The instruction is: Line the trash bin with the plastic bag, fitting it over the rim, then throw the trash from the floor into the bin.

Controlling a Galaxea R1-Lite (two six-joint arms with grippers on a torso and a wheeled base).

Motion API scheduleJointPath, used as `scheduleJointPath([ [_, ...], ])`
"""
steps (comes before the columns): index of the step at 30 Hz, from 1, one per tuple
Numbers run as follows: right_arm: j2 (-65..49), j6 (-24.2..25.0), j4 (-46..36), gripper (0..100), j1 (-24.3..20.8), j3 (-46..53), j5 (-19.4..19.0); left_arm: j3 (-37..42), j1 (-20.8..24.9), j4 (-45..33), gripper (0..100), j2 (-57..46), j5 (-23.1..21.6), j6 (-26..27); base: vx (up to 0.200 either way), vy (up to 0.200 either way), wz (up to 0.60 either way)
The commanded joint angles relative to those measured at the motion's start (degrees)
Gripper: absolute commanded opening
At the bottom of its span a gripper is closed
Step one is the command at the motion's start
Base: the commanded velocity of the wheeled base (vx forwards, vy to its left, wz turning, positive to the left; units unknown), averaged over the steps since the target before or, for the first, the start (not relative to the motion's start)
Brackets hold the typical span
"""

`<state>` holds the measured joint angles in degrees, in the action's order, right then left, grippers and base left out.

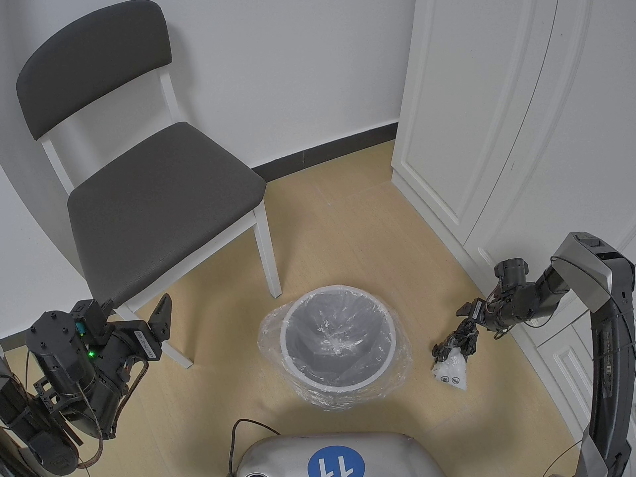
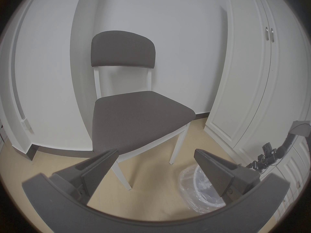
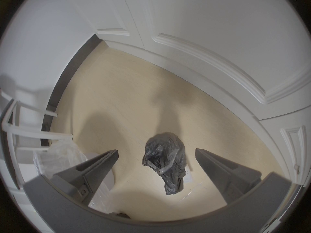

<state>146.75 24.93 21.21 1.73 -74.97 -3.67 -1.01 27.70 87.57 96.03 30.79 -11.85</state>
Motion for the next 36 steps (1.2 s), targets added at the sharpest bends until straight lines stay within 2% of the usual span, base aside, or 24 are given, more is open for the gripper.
scheduleJointPath([
  [1, 3.81, 4.43, -14.00, 100, -0.15, -13.80, -0.55, 1.01, -0.01, 0.06, 100, -0.14, 0.06, -0.10, 0.000, 0.000, 0.00],
  [5, 5.92, 4.78, -19.37, 100, 0.11, -19.95, -0.55, 1.01, 0.08, 0.06, 100, -0.49, 0.06, -0.10, 0.000, 0.000, 0.00],
  [11, 9.69, 3.99, -20.42, 100, -0.59, -26.01, -0.02, 1.01, 1.48, 0.06, 100, -1.02, 0.23, -0.10, 0.000, 0.000, 0.00],
  [16, 11.63, 3.72, -26.13, 100, -0.76, -30.50, 1.12, 1.01, 2.98, 0.06, 100, -1.45, 2.96, -0.10, 0.000, 0.000, 0.00],
  [19, 11.80, 2.93, -28.77, 100, -1.03, -31.11, 2.97, 1.01, 3.68, 0.06, 100, -1.63, 3.22, -0.10, 0.000, 0.000, 0.00],
  [27, 12.95, 1.09, -29.12, 100, -2.17, -30.76, 6.13, 1.01, 3.68, 0.06, 100, -2.33, 3.31, -0.19, 0.000, 0.000, 0.00],
  [36, 13.39, 1.09, -29.30, 100, -2.35, -31.38, 6.75, 1.01, 3.77, 0.06, 100, -3.30, 3.22, -0.19, 0.000, 0.000, 0.00],
])
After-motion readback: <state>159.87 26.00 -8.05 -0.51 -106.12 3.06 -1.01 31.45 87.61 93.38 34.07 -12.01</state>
